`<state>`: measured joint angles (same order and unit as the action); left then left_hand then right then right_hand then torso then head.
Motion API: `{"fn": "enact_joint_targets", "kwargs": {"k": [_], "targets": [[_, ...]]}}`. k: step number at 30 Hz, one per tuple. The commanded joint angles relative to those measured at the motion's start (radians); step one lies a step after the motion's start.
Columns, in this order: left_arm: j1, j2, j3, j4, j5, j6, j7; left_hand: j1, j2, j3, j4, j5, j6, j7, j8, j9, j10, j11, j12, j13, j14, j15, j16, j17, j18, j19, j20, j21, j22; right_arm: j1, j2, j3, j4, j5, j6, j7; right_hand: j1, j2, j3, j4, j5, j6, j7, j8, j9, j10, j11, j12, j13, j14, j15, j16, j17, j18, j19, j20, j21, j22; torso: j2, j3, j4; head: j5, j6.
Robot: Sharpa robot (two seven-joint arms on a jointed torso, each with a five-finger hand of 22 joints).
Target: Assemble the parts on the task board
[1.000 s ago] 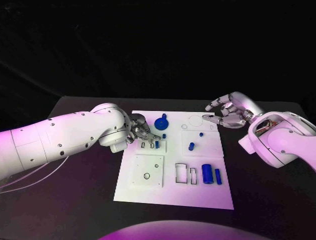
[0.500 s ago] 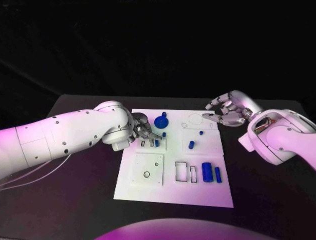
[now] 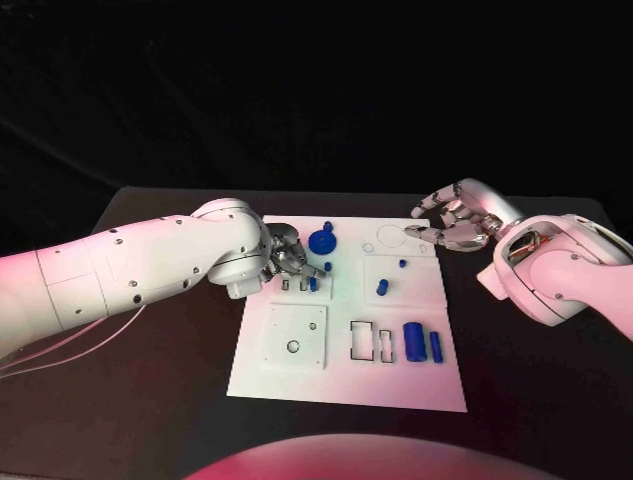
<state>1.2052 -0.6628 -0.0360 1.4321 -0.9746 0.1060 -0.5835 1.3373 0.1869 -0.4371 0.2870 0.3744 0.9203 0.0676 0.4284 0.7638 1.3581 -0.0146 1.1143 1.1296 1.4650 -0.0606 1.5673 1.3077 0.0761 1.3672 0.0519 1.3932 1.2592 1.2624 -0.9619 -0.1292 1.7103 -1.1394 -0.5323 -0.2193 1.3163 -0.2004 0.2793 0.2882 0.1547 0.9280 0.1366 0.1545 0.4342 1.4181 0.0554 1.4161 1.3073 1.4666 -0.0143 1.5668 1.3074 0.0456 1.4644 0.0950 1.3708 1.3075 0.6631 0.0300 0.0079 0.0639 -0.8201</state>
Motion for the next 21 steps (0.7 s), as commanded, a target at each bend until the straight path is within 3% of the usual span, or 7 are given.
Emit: {"fn": "enact_joint_targets", "kwargs": {"k": [1,8,12,19,21], "targets": [[0.003,0.006,0.000,-0.003,-0.002,0.032,-0.001,0.010,-0.003,-0.025,0.004,0.003,-0.001,-0.008,-0.004,0.001,-0.008,0.001,-0.004,-0.001,0.106,-0.006,0.004,0.263,-0.007,0.000,-0.005,0.004,0.001,-0.001,0.002,0.000,0.000,-0.026,0.022,-0.013,0.001,-0.008,0.005,-0.001,0.005,0.007,-0.001,0.004,0.001,-0.009,0.002,-0.005,0.080,0.104,0.005,0.004,0.263,0.005,-0.005,0.003,-0.006,0.160,0.000,-0.0003,0.0001,0.000,-0.002],[0.003,0.013,-0.001,-0.008,-0.002,0.041,-0.001,0.027,-0.004,-0.024,0.003,0.013,0.003,-0.010,-0.004,0.005,-0.009,-0.001,-0.005,-0.001,0.106,-0.007,0.004,0.263,-0.007,-0.001,-0.005,0.004,0.003,-0.001,0.003,0.000,-0.001,-0.027,0.023,-0.014,0.001,-0.008,0.005,-0.001,0.005,0.007,-0.001,0.004,0.001,-0.009,0.002,-0.005,0.080,0.104,0.005,0.004,0.263,0.005,-0.005,0.003,-0.006,0.160,0.000,0.0002,-0.0003,0.000,-0.006],[0.003,0.014,-0.001,-0.008,-0.002,0.047,-0.002,0.048,-0.004,-0.024,0.004,0.038,0.012,-0.014,0.002,0.017,-0.008,-0.004,-0.004,0.001,0.106,-0.009,0.004,0.263,-0.006,-0.002,-0.007,0.003,0.004,-0.001,0.004,0.000,-0.002,-0.027,0.023,-0.015,0.000,-0.008,0.006,-0.001,0.008,0.007,-0.001,0.004,0.002,-0.010,0.002,-0.006,0.079,0.104,0.005,0.004,0.263,0.005,-0.005,0.003,-0.007,0.159,-0.001,0.0000,0.0004,-0.001,-0.008],[0.003,0.011,0.000,-0.007,0.003,0.049,-0.001,0.134,-0.003,-0.019,0.004,0.177,0.028,-0.035,0.033,0.081,0.000,-0.020,0.009,0.016,0.106,-0.022,0.004,0.263,-0.006,-0.003,-0.019,0.002,0.012,-0.002,0.005,0.000,-0.004,-0.027,0.024,-0.016,0.000,-0.008,0.006,-0.001,0.008,0.007,-0.001,0.004,0.002,-0.010,0.002,-0.006,0.079,0.104,0.005,0.004,0.263,0.005,-0.005,0.003,-0.007,0.159,-0.001,0.0003,-0.0003,-0.001,-0.010],[0.003,0.010,0.000,-0.007,0.006,0.047,-0.001,0.157,-0.001,-0.016,0.004,0.193,0.027,-0.040,0.042,0.101,0.009,-0.024,0.025,0.032,0.106,-0.025,0.004,0.263,-0.006,-0.003,-0.022,0.001,0.013,-0.002,0.005,0.000,-0.004,-0.027,0.023,-0.016,0.000,-0.008,0.007,0.000,0.010,0.008,-0.001,0.004,0.003,-0.010,0.002,-0.007,0.078,0.104,0.004,0.004,0.263,0.005,-0.006,0.003,-0.009,0.158,-0.001,0.0003,-0.0001,-0.002,-0.010]]}}
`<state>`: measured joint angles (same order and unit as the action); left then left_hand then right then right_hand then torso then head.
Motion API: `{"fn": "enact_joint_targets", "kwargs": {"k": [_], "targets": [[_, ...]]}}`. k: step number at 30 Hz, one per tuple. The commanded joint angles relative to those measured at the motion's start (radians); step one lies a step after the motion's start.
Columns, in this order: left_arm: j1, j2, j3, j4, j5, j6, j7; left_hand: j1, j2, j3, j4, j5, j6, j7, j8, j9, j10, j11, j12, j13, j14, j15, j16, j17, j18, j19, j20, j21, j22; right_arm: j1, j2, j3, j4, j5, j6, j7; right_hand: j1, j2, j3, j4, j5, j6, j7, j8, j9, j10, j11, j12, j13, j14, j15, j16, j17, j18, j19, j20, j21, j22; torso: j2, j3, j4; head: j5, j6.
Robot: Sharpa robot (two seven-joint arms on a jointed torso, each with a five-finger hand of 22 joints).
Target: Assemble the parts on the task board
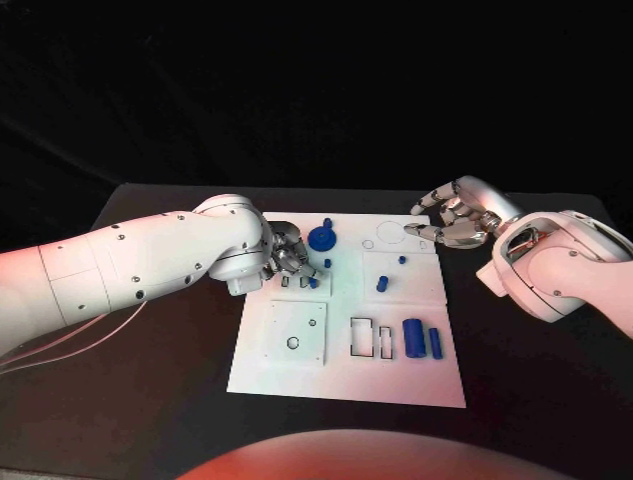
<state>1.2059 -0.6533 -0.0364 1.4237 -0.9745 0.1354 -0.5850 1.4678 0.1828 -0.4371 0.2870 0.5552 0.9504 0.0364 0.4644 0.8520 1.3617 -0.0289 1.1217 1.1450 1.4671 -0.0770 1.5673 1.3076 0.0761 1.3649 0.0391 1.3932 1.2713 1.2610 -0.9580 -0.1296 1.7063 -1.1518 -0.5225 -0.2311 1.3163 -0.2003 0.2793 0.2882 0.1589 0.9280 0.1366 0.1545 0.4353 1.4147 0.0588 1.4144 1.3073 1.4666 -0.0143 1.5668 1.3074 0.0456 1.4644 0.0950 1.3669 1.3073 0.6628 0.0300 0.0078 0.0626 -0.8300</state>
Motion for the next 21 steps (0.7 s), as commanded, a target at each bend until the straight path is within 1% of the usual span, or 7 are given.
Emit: {"fn": "enact_joint_targets", "kwargs": {"k": [1,7,9,11,12,13,21], "targets": [[0.002,0.001,0.001,0.001,0.008,0.015,0.001,0.038,0.005,-0.012,0.003,0.012,-0.005,-0.010,0.008,0.020,0.009,-0.011,0.025,0.025,0.104,-0.011,0.004,0.263,-0.006,-0.001,-0.011,0.001,0.002,-0.001,0.001,0.000,0.000,-0.015,0.013,-0.004,0.000,-0.008,0.007,0.000,0.006,0.008,-0.001,0.004,0.001,-0.006,-0.002,-0.005,0.078,0.104,0.004,0.004,0.263,0.005,-0.006,0.003,-0.005,0.159,0.000,0.0002,0.0001,-0.001,0.000],[0.002,0.001,0.001,0.002,0.029,-0.005,0.008,0.241,0.011,0.143,0.007,-0.190,-0.045,-0.013,0.015,0.092,0.010,-0.018,0.042,0.053,0.104,-0.020,0.004,0.263,-0.009,-0.002,-0.023,0.003,0.017,-0.001,0.001,0.000,-0.001,-0.015,0.011,-0.004,0.000,-0.008,0.007,0.000,0.006,0.008,-0.001,0.004,0.001,-0.006,-0.002,-0.005,0.078,0.104,0.004,0.004,0.263,0.005,-0.006,0.003,-0.005,0.159,0.000,0.0001,-0.0001,-0.002,-0.001],[0.002,0.001,0.002,0.003,0.037,-0.009,0.011,0.249,-0.004,0.182,0.009,-0.178,-0.050,-0.008,0.011,0.098,0.007,-0.013,0.036,0.051,0.104,-0.018,0.004,0.263,-0.009,-0.004,-0.020,0.002,0.018,-0.001,0.000,0.000,-0.002,-0.015,0.011,-0.004,0.000,-0.008,0.007,0.000,0.006,0.008,-0.001,0.004,0.001,-0.006,-0.002,-0.005,0.078,0.104,0.004,0.004,0.263,0.005,-0.006,0.003,-0.005,0.159,0.000,0.0002,0.0004,-0.003,-0.001],[0.002,0.000,0.002,0.003,0.046,-0.014,0.013,0.204,-0.086,0.367,0.009,-0.160,-0.050,-0.002,-0.002,0.115,0.007,-0.002,0.031,0.052,0.104,-0.007,0.004,0.263,-0.008,-0.008,-0.012,0.000,0.023,-0.002,0.000,0.000,-0.002,-0.015,0.011,-0.004,0.000,-0.008,0.007,0.000,0.006,0.008,-0.001,0.004,0.001,-0.006,-0.002,-0.005,0.078,0.104,0.004,0.004,0.263,0.005,-0.006,0.003,-0.005,0.159,-0.001,0.0002,0.0007,-0.003,-0.001],[0.002,0.000,0.003,0.003,0.051,-0.016,0.014,-0.016,-0.327,0.926,-0.003,-0.209,-0.017,-0.010,0.012,0.170,0.032,0.004,0.043,0.061,0.104,0.010,0.004,0.263,-0.004,-0.007,-0.014,-0.004,0.033,-0.002,0.000,0.000,-0.002,-0.015,0.011,-0.004,0.000,-0.008,0.007,0.000,0.006,0.008,-0.001,0.004,0.001,-0.006,-0.002,-0.005,0.078,0.104,0.004,0.004,0.263,0.005,-0.006,0.003,-0.005,0.159,-0.001,0.0002,0.0008,-0.003,-0.001],[0.002,-0.001,0.003,0.003,0.055,-0.018,0.015,-0.080,-0.382,1.074,-0.021,-0.183,-0.029,0.011,0.020,0.195,0.023,-0.008,0.037,0.060,0.104,-0.005,0.004,0.263,-0.008,-0.005,-0.003,-0.005,0.035,-0.002,0.000,0.000,-0.003,-0.015,0.011,-0.004,0.000,-0.008,0.007,0.000,0.006,0.008,-0.001,0.004,0.001,-0.006,-0.002,-0.005,0.078,0.104,0.004,0.004,0.263,0.005,-0.006,0.003,-0.005,0.159,-0.001,0.0002,0.0008,-0.002,-0.001],[0.002,-0.018,0.004,0.012,0.078,-0.028,0.019,-0.317,-0.407,1.289,-0.227,-0.129,-0.024,0.009,0.039,0.268,0.028,0.000,0.032,0.057,0.104,-0.003,0.004,0.263,-0.007,0.000,-0.006,-0.009,0.047,-0.002,0.000,0.000,-0.004,-0.014,0.011,-0.004,-0.002,-0.009,0.008,0.000,0.009,0.008,-0.001,0.005,0.002,-0.006,-0.002,-0.005,0.079,0.104,0.004,0.004,0.263,0.005,-0.006,0.003,-0.005,0.158,-0.002,0.0005,0.0018,-0.001,0.001]]}}
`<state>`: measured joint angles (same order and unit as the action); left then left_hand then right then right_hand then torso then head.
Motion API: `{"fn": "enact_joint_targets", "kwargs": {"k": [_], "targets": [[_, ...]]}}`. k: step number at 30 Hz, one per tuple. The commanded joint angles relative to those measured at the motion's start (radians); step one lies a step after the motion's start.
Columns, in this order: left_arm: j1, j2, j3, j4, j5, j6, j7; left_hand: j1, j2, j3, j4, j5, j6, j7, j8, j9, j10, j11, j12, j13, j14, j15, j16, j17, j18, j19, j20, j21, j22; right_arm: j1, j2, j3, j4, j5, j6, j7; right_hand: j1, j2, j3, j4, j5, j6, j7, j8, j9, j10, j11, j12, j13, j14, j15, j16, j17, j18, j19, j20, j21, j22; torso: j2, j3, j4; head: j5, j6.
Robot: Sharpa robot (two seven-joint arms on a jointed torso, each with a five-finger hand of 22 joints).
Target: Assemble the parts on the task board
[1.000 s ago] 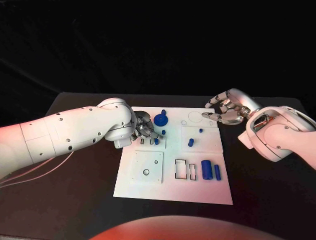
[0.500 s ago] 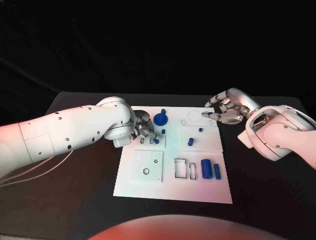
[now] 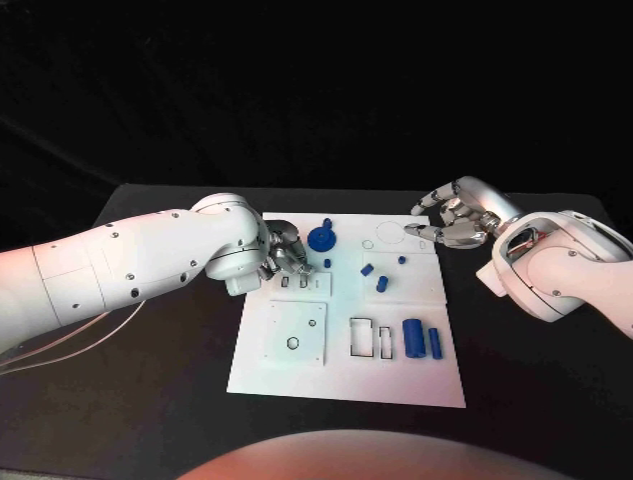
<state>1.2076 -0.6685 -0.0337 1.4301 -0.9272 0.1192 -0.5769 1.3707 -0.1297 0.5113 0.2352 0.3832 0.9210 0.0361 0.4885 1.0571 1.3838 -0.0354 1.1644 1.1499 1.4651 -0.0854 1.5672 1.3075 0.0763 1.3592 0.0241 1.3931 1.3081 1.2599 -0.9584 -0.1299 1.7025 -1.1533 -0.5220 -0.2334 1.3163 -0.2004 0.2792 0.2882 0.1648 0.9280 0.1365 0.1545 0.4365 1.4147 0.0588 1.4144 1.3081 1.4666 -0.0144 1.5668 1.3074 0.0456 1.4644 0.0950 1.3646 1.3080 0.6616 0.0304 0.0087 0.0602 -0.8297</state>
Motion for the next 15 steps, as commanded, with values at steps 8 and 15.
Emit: {"fn": "enact_joint_targets", "kwargs": {"k": [8,15], "targets": [[0.000,-0.019,0.001,0.015,0.044,-0.014,0.012,-0.259,-0.089,0.351,-0.228,0.101,0.020,0.009,0.011,0.073,0.008,0.007,-0.012,0.052,0.106,0.005,0.004,0.263,-0.007,0.007,0.009,-0.009,0.015,-0.001,0.000,0.000,-0.001,-0.009,0.011,-0.003,-0.004,-0.009,0.008,0.001,0.004,0.009,-0.001,0.005,0.001,-0.006,-0.002,-0.005,0.078,0.104,0.004,0.004,0.263,0.005,-0.006,0.003,-0.003,0.158,-0.001,0.0001,0.0001,0.002,0.004],[0.000,-0.023,0.001,0.022,0.048,-0.030,0.021,-0.263,-0.088,0.351,-0.233,0.109,0.023,0.009,0.010,0.074,0.009,0.007,-0.012,0.052,0.106,0.005,0.004,0.263,-0.007,0.007,0.008,-0.008,0.016,-0.002,0.000,0.000,-0.001,-0.008,0.012,-0.003,-0.005,-0.010,0.008,0.001,0.004,0.009,-0.001,0.005,0.002,-0.006,-0.002,-0.005,0.077,0.104,0.004,0.004,0.263,0.005,-0.007,0.003,-0.004,0.157,0.001,-0.0006,-0.0021,-0.002,0.013]]}}
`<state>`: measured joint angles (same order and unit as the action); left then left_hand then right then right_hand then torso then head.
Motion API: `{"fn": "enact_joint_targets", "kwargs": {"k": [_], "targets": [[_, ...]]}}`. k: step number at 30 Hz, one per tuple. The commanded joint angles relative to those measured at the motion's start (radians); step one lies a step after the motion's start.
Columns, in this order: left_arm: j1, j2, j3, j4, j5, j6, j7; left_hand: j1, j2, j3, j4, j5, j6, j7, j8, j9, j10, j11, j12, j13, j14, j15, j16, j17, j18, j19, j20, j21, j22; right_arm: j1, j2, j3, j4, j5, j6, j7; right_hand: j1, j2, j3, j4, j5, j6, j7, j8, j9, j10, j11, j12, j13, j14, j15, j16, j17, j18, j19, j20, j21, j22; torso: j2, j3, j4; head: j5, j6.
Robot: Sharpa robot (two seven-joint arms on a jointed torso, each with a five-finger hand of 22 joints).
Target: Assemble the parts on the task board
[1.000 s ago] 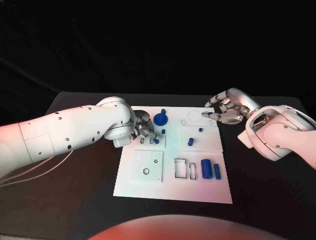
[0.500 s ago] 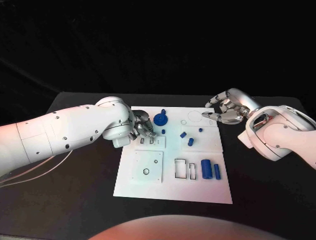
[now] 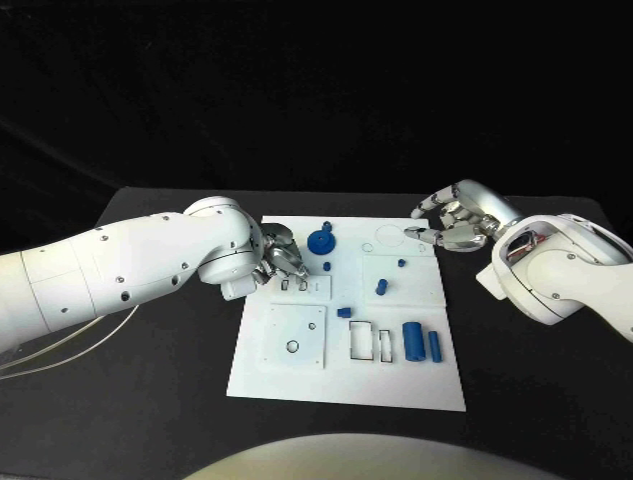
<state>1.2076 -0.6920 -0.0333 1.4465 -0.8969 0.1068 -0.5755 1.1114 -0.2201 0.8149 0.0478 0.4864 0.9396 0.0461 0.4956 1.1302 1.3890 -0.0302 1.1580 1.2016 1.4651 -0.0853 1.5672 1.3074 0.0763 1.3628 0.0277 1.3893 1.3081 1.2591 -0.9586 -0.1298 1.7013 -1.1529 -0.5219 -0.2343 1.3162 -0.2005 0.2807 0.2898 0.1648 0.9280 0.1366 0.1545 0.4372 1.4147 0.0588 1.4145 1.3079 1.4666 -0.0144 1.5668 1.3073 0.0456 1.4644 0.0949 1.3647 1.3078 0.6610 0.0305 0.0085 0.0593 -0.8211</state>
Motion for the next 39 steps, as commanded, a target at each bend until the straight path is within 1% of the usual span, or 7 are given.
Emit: {"fn": "enact_joint_targets", "kwargs": {"k": [1,18,23,26,31,33,39], "targets": [[0.000,0.000,0.000,0.007,0.019,-0.022,0.023,-0.005,0.002,0.047,-0.045,0.006,0.005,-0.001,0.003,0.001,0.004,0.001,-0.007,-0.001,0.106,0.005,0.004,0.263,-0.007,0.003,0.005,-0.005,0.016,-0.001,0.001,0.000,0.000,-0.008,0.012,-0.001,-0.005,-0.009,0.006,-0.001,0.004,0.009,-0.001,0.005,0.001,-0.006,-0.002,-0.005,0.078,0.104,0.004,0.004,0.263,0.005,-0.007,0.003,-0.004,0.158,0.001,-0.0004,-0.0018,0.000,0.004],[-0.001,-0.036,0.001,0.047,0.046,-0.083,0.101,-0.034,0.017,0.025,-0.062,-0.075,-0.019,0.000,-0.027,-0.004,-0.011,0.003,-0.044,-0.032,0.106,0.006,0.004,0.263,-0.006,0.002,0.006,-0.010,0.018,-0.004,0.002,-0.001,0.015,-0.049,0.058,0.017,0.062,-0.023,0.064,-0.033,0.033,0.012,-0.002,0.007,0.011,-0.002,-0.005,-0.004,0.078,0.104,0.001,0.004,0.263,0.004,-0.002,0.000,-0.002,0.162,0.003,-0.0004,0.0002,-0.002,0.008],[-0.001,-0.051,0.001,0.066,0.047,-0.105,0.133,-0.037,0.032,-0.004,-0.063,-0.108,-0.032,0.007,-0.070,-0.040,-0.033,0.009,-0.081,-0.063,0.106,0.010,0.004,0.263,-0.005,-0.003,0.010,-0.019,0.014,-0.007,0.001,-0.002,0.032,-0.084,0.074,0.027,0.078,-0.027,0.087,-0.046,0.044,0.021,-0.004,0.010,0.014,0.000,-0.006,-0.002,0.080,0.104,0.000,0.004,0.263,0.004,-0.001,-0.001,-0.002,0.164,0.003,-0.0012,-0.0010,-0.004,0.007],[-0.002,-0.061,0.001,0.077,0.049,-0.127,0.165,-0.037,0.036,-0.020,-0.059,-0.134,-0.038,0.014,-0.104,-0.074,-0.069,0.013,-0.142,-0.113,0.106,0.015,0.004,0.263,-0.001,-0.017,0.014,-0.036,-0.001,-0.010,0.001,-0.002,0.046,-0.117,0.085,0.037,0.088,-0.030,0.103,-0.056,0.051,0.031,-0.006,0.013,0.017,0.003,-0.008,0.000,0.082,0.104,-0.002,0.004,0.263,0.004,-0.001,-0.003,-0.002,0.164,0.003,-0.0010,-0.0007,-0.004,0.006],[-0.004,-0.089,0.000,0.097,0.079,-0.206,0.266,-0.029,0.023,-0.059,-0.024,-0.240,-0.075,0.043,-0.182,-0.162,-0.176,0.038,-0.317,-0.261,0.089,0.035,-0.031,0.219,0.019,-0.087,0.032,-0.116,-0.076,-0.016,0.008,-0.004,0.073,-0.218,0.123,0.058,0.110,-0.035,0.137,-0.083,0.029,0.055,-0.012,0.019,0.017,0.002,-0.014,-0.002,0.080,0.104,-0.006,0.004,0.263,0.004,-0.002,-0.007,-0.005,0.165,0.002,-0.0012,-0.0012,-0.004,0.004],[-0.006,-0.102,0.000,0.105,0.102,-0.243,0.311,-0.015,0.014,-0.083,-0.012,-0.246,-0.079,0.048,-0.190,-0.180,-0.247,0.046,-0.429,-0.358,0.052,0.042,-0.099,0.140,0.039,-0.159,0.040,-0.198,-0.154,-0.018,0.013,-0.006,0.082,-0.267,0.144,0.066,0.117,-0.038,0.151,-0.094,0.021,0.062,-0.014,0.018,0.015,0.002,-0.015,-0.002,0.080,0.104,-0.007,0.004,0.263,0.005,-0.003,-0.008,-0.007,0.165,0.002,-0.0015,-0.0009,-0.004,0.002],[-0.013,-0.142,0.000,0.124,0.214,-0.340,0.441,0.021,-0.001,-0.122,0.008,-0.255,-0.085,0.063,-0.204,-0.227,-0.290,0.058,-0.475,-0.409,-0.029,0.055,-0.233,-0.003,0.073,-0.284,0.052,-0.366,-0.300,-0.031,0.038,-0.011,0.105,-0.418,0.205,0.063,0.128,-0.047,0.178,-0.120,0.011,0.074,-0.013,0.013,0.008,0.008,-0.015,0.005,0.087,0.104,-0.008,0.004,0.263,0.004,-0.002,-0.010,-0.005,0.167,0.002,-0.0019,0.0015,-0.005,0.002]]}}
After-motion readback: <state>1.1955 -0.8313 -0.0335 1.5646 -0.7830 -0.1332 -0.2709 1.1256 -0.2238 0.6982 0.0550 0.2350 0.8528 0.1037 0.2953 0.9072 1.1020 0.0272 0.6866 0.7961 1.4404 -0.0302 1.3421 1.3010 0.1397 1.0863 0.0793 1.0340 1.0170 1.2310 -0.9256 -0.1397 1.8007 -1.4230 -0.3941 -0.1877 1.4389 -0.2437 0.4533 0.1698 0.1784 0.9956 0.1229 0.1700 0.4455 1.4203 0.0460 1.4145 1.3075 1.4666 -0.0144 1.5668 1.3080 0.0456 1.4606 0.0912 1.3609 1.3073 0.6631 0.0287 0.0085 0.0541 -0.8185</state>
